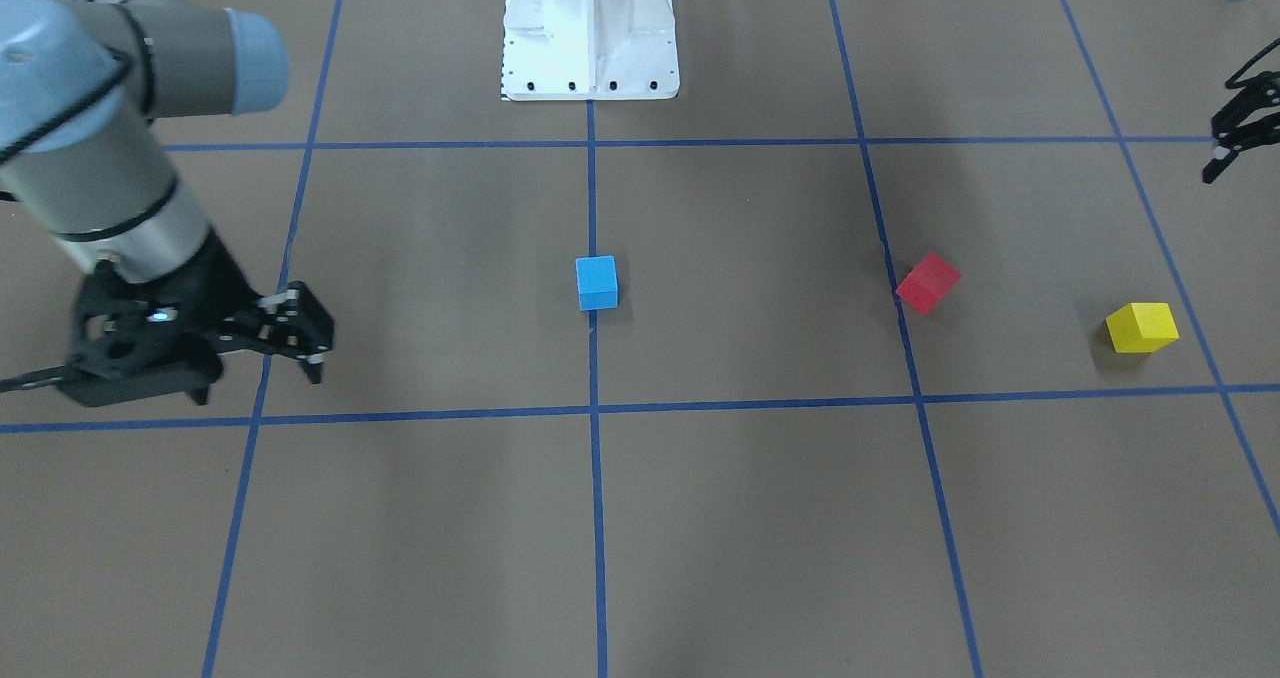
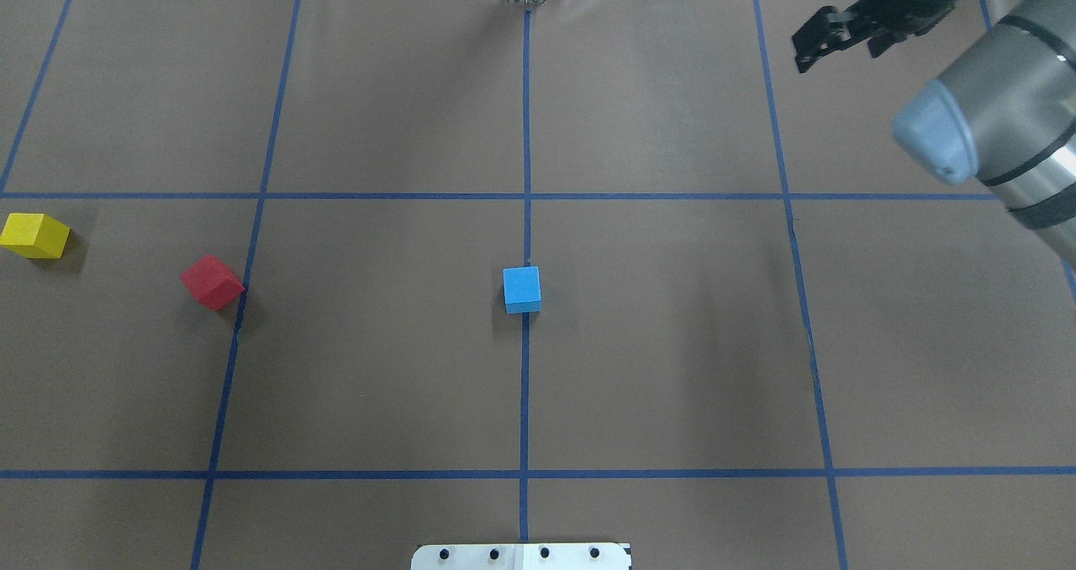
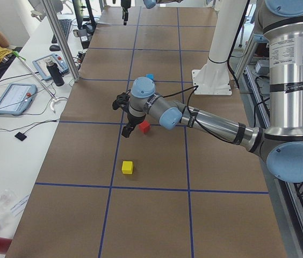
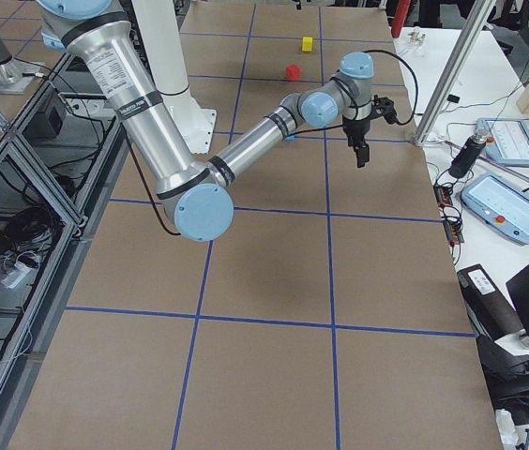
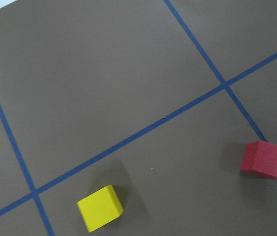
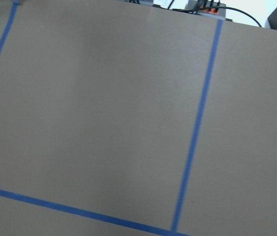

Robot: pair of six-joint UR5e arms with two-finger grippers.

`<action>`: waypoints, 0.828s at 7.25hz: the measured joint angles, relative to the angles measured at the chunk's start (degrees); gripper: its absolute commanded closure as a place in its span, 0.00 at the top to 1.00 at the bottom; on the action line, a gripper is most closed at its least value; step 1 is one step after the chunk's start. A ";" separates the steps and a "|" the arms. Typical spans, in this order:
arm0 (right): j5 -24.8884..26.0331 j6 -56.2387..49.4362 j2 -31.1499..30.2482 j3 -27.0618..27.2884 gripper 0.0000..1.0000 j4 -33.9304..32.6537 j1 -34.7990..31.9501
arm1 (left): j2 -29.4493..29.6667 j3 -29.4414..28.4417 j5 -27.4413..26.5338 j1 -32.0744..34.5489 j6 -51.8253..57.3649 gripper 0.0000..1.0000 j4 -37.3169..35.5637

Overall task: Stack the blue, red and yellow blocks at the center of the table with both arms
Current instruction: 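Release the blue cube at center and raise the right gripper away, then lower the left gripper onto the red cube and grasp it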

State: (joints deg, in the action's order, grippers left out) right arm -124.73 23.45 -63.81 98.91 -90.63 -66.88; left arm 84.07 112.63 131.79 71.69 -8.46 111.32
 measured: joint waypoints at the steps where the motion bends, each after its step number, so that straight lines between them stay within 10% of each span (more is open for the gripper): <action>1: -3.84 -10.27 -5.14 0.38 0.99 0.05 -6.01 | 0.12 -0.25 -1.85 -4.60 -1.94 1.00 2.42; 6: -9.36 -38.64 -23.59 0.37 0.99 0.00 -24.51 | 5.68 -6.29 -8.52 -19.84 -3.37 1.00 8.06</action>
State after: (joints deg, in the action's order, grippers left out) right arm -134.08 -15.19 -87.40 99.28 -90.63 -91.39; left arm 89.74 106.34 123.27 51.86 -11.83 119.38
